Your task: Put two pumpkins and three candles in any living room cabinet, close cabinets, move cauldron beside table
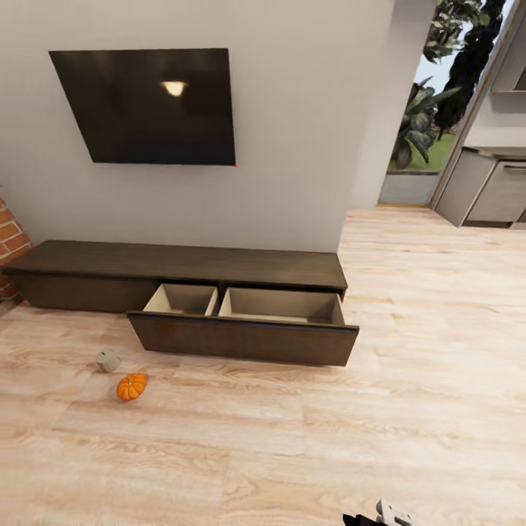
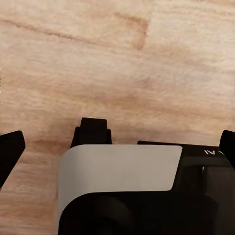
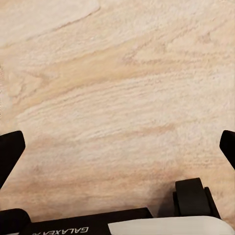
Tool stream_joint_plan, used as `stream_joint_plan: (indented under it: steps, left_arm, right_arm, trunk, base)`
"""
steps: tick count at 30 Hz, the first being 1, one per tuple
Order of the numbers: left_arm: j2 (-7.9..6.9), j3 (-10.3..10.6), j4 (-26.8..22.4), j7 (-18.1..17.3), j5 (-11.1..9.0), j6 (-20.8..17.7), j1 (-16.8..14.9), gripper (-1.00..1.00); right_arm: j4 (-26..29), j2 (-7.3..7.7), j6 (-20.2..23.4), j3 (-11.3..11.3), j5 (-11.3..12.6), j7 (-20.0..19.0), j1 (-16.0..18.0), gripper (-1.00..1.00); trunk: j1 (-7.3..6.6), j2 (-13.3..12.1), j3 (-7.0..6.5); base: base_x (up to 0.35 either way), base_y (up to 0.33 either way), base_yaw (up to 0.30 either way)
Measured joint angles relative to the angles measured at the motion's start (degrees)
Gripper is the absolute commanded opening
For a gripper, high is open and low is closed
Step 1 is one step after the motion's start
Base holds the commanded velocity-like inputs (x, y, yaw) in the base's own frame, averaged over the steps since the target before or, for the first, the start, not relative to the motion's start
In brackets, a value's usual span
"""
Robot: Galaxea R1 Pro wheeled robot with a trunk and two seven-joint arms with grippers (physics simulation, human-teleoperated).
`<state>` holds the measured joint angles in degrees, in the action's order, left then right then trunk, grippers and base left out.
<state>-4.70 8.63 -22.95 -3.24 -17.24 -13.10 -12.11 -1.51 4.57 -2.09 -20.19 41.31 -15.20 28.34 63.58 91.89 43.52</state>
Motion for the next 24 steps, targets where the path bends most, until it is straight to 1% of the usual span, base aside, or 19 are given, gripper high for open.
stream_joint_plan:
  steps: [4, 8, 9, 10, 13, 18, 20, 21, 23, 24]
  left_arm:
    - [0.00, -0.01, 0.32, 0.00, -0.03, 0.02, 0.00, 1.00]
    - [0.00, 0.09, 0.57, 0.02, -1.96, 0.01, 0.00, 1.00]
    - [0.00, 0.09, 0.59, 0.02, -2.40, 0.01, 0.00, 1.00]
    - [0.00, 0.10, 0.60, 0.02, -2.78, 0.01, 0.00, 1.00]
    - [0.00, 0.00, 0.61, 0.06, -3.15, 0.01, 0.00, 1.00]
    - [0.00, -0.03, 0.20, 0.25, -3.29, -0.17, 0.00, 1.00]
    - [0.05, 0.09, -0.31, 0.22, -4.05, -0.24, -0.11, 1.00]
    - [0.07, 0.15, -1.04, 0.22, -4.81, -0.30, -0.22, 1.00]
    - [-0.01, 0.21, -4.21, 0.27, -7.15, -0.58, -0.40, 1.00]
    - [-0.17, 0.23, -6.95, 0.28, -9.35, -0.76, -0.47, 1.00]
  right_arm:
    - [0.02, -0.03, -0.05, -0.01, -0.01, 0.00, 0.00, 1.00]
    - [0.05, -0.08, -0.06, -0.25, -0.07, 0.00, 0.00, 1.00]
    - [0.06, -0.08, -0.06, -0.70, -0.07, 0.02, 0.00, 1.00]
    - [0.07, -0.10, -0.07, -1.73, -0.03, 0.05, 0.00, 1.00]
    - [0.08, -0.11, -0.08, -3.45, 0.06, 0.06, 0.00, 1.00]
    - [0.04, -0.10, -0.07, -4.11, 0.09, 0.07, 0.00, 1.00]
    - [0.04, -0.09, -0.06, -4.18, 0.09, 0.07, 0.00, 1.00]
    - [0.04, -0.09, -0.06, -4.20, 0.09, 0.07, 0.00, 1.00]
    - [0.04, -0.10, -0.03, -4.21, 0.09, 0.07, 0.00, 1.00]
    - [0.06, -0.14, -0.04, -4.22, 0.06, 0.07, 0.00, 1.00]
  trunk:
    - [0.00, 0.00, 0.05]
    - [0.00, 0.00, 0.23]
    - [0.00, 0.00, 0.29]
    - [0.00, 0.00, 0.34]
    - [0.00, 0.00, 0.50]
    - [0.00, 0.00, 0.77]
    - [0.00, 0.00, 0.88]
    - [0.00, 0.00, 0.94]
    - [0.00, 0.00, 1.04]
    - [0.00, 0.00, 1.10]
  base:
    - [-0.006, -0.006, 0.248]
    - [-0.001, -0.001, 0.228]
    - [0.000, 0.000, 0.223]
    - [0.000, 0.000, 0.223]
    - [0.000, 0.000, 0.222]
    - [0.000, 0.000, 0.222]
    - [0.000, 0.000, 0.221]
    - [0.000, 0.000, 0.220]
    - [0.000, 0.000, 0.220]
    - [0.000, 0.000, 0.220]
